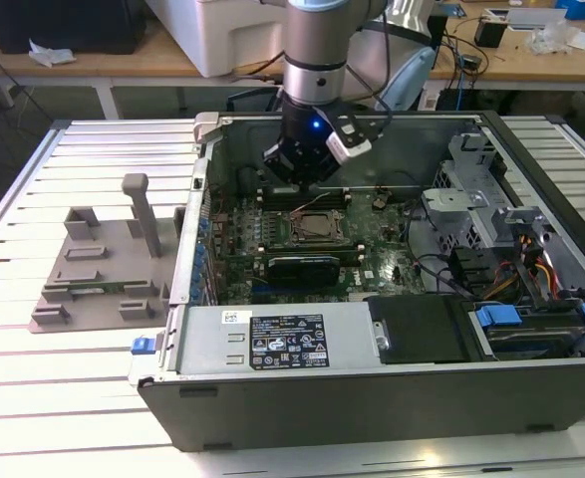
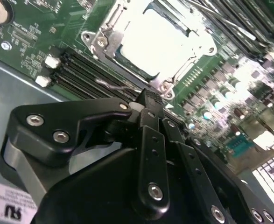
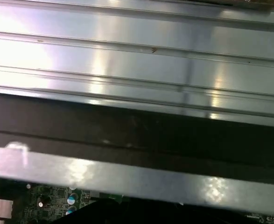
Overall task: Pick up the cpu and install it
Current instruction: 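Install the first cpu locking lever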
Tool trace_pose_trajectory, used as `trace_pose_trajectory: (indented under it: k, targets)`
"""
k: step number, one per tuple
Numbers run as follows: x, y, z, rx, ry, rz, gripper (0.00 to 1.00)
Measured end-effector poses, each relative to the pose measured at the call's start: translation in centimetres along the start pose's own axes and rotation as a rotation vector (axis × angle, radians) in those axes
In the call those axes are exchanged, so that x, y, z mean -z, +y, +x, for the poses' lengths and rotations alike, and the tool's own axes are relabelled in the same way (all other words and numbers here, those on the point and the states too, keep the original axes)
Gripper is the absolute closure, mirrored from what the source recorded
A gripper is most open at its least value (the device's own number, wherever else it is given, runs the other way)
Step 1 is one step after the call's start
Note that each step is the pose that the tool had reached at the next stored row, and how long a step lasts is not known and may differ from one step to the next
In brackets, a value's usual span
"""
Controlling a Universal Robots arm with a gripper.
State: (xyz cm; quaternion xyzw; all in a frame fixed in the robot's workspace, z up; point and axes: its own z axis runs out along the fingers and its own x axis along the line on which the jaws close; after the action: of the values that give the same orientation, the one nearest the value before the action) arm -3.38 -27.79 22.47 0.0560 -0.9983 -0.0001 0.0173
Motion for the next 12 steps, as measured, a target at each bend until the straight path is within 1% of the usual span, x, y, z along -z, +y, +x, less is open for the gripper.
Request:
trace_pose_trajectory:
  k: [2,9,12]
  targets:
    - [-0.27,-0.01,-0.42,0.000,0.0010,-0.0002,0.89]
    - [-0.83,-0.09,-1.76,-0.004,0.0042,-0.0009,0.89]
    - [-1.20,-0.13,-2.14,-0.022,0.0053,-0.0017,0.89]
